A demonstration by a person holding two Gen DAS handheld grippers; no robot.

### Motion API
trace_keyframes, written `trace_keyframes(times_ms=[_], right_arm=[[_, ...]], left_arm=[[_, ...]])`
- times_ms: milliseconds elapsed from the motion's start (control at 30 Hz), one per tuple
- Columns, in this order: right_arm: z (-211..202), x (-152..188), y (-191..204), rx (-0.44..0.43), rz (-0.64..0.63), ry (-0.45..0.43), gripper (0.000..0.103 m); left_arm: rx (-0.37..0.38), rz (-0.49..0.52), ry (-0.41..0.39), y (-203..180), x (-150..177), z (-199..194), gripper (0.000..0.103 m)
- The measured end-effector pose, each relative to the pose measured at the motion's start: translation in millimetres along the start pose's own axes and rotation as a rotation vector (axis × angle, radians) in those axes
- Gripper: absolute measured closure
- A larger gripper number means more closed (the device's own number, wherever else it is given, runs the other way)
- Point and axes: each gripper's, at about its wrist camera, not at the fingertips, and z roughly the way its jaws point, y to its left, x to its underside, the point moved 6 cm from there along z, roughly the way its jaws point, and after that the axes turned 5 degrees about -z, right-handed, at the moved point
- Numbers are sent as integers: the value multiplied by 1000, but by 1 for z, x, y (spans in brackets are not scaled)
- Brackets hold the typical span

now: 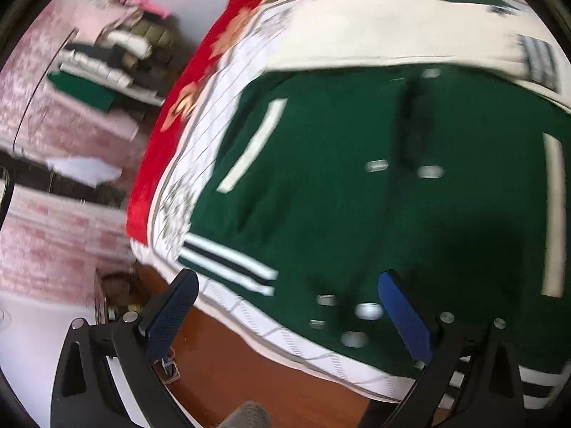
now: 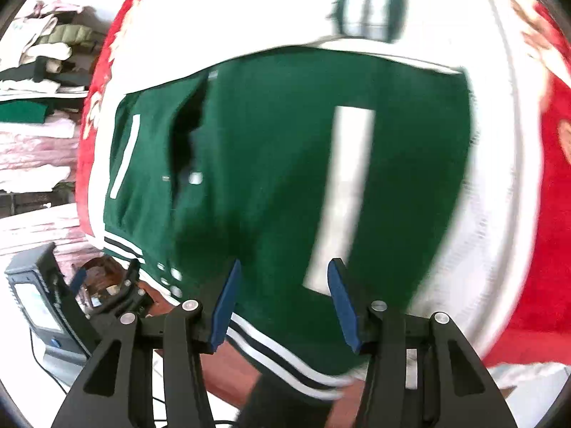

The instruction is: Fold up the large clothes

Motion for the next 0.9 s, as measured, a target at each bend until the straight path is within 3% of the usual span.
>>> trace_keyframes(times_ms=[100, 200, 267, 467, 567, 700, 900], right_arm=[[-9, -7, -47, -30, 31, -25, 50], [0, -26, -100, -76, 90, -85, 32], [-5, -30, -140, -96, 144, -92, 28], [-28, -27, -226, 8, 132, -22, 28], [-34, -29, -256, 24, 135, -9, 28], [-44, -32, -289, 32, 152, 1, 28], [-45, -45, -302, -18, 183, -6, 28]], left_arm=[[-12, 47, -25, -33, 4, -23, 0], [-34, 97, -38, -66, 15, -47, 0], [-54, 132, -36, -90, 27, -63, 0], [-64, 215, 3, -173, 66, -103, 0], [-140, 298, -15, -210, 79, -99, 0], [-248, 361, 19, -239, 81, -65, 0], [-335, 301, 11, -218, 44, -39, 0]])
